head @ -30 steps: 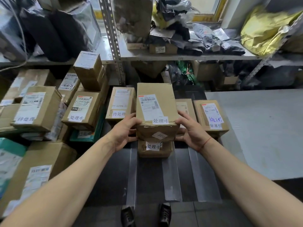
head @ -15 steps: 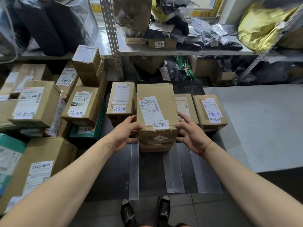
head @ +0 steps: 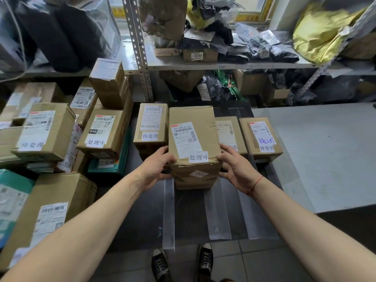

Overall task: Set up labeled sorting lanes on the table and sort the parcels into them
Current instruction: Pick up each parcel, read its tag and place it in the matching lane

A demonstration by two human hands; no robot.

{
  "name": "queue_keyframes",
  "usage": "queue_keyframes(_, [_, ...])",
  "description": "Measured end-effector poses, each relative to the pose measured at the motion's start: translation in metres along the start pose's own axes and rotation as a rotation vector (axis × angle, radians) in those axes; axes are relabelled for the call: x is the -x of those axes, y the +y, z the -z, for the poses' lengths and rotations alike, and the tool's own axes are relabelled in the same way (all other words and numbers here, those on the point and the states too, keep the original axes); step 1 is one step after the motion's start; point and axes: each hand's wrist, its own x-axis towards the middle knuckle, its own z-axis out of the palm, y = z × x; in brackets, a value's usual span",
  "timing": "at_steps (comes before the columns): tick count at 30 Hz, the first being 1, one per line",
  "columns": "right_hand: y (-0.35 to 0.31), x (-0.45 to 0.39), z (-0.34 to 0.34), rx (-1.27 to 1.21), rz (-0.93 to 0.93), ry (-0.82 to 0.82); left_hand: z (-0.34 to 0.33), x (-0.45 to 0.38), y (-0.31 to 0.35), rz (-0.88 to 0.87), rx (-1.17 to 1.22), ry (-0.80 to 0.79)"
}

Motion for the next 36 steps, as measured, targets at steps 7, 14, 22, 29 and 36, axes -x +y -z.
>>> queue_keyframes(7, [0.003,0.004,0.003,0.017,0.001,-0.002,-0.003,0.002,-0.004,-0.003,-0.016,0.018])
queue_keyframes(14, [-0.001,0.009,-0.002,0.050,0.020,0.058,0.002,0.008,0.006,-0.020,-0.096,0.001])
queue_keyframes(22, [-0.005,0.016,-0.023,0.107,0.041,0.152,0.001,0.014,0.005,-0.069,-0.156,0.031])
queue_keyframes(29, [-0.004,0.017,-0.031,0.161,0.069,0.306,0.022,0.016,0.011,-0.077,-0.336,-0.005])
queue_keyframes(36, [-0.032,0.037,-0.065,0.497,0.272,0.547,0.039,0.037,0.032,-0.278,-0.693,0.096])
